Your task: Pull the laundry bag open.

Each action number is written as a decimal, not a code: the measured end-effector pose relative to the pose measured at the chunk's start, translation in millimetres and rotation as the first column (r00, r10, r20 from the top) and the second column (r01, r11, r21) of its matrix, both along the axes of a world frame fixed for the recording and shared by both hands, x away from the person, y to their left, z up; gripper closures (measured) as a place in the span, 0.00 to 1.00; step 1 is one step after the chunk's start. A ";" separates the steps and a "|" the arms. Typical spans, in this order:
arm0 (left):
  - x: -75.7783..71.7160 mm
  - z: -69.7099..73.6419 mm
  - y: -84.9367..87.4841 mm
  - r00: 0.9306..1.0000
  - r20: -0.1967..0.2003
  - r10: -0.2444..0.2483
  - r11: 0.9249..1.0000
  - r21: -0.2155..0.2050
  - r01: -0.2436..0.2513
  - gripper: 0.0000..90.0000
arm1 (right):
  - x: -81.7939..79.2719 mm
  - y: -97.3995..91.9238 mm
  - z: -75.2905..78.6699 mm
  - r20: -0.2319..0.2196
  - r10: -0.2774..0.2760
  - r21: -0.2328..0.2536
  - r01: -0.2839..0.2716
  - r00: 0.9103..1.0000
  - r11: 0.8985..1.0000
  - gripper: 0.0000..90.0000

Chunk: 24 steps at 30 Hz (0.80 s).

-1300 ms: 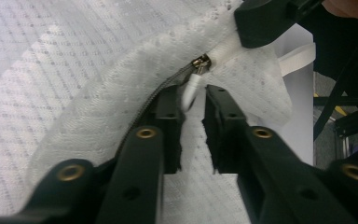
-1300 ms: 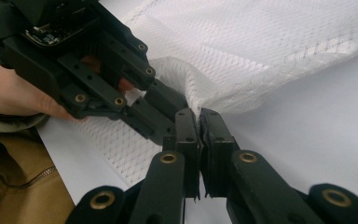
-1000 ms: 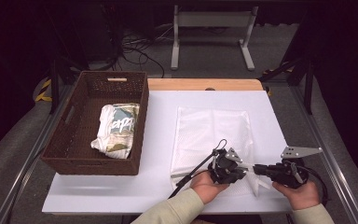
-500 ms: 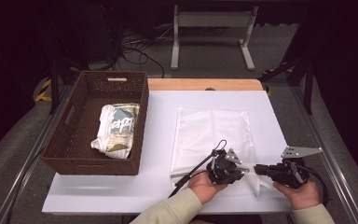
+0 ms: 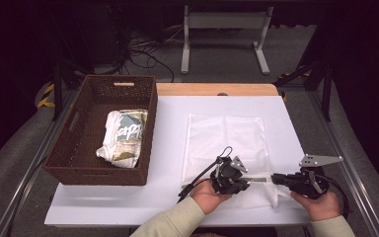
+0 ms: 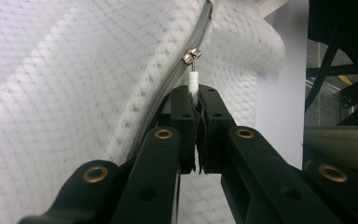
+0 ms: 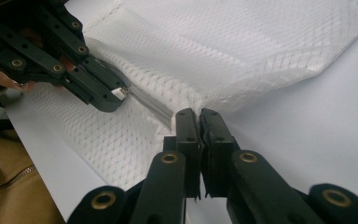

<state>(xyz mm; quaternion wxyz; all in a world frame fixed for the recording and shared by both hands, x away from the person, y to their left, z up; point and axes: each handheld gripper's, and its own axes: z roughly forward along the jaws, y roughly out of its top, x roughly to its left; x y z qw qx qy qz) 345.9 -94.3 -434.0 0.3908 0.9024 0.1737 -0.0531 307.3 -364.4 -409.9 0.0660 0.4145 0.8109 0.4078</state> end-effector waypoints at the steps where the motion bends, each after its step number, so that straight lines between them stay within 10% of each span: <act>1: 0.0 0.4 1.2 1.000 -0.003 0.000 1.000 0.003 0.000 0.97 | -0.1 -0.1 0.0 0.000 -0.002 0.000 0.002 1.000 1.000 0.96; 24: -1.7 6.2 35.6 1.000 -0.002 0.026 0.999 0.041 -0.026 0.97 | 0.2 -2.3 -0.7 0.002 -0.022 -0.014 0.022 1.000 1.000 0.96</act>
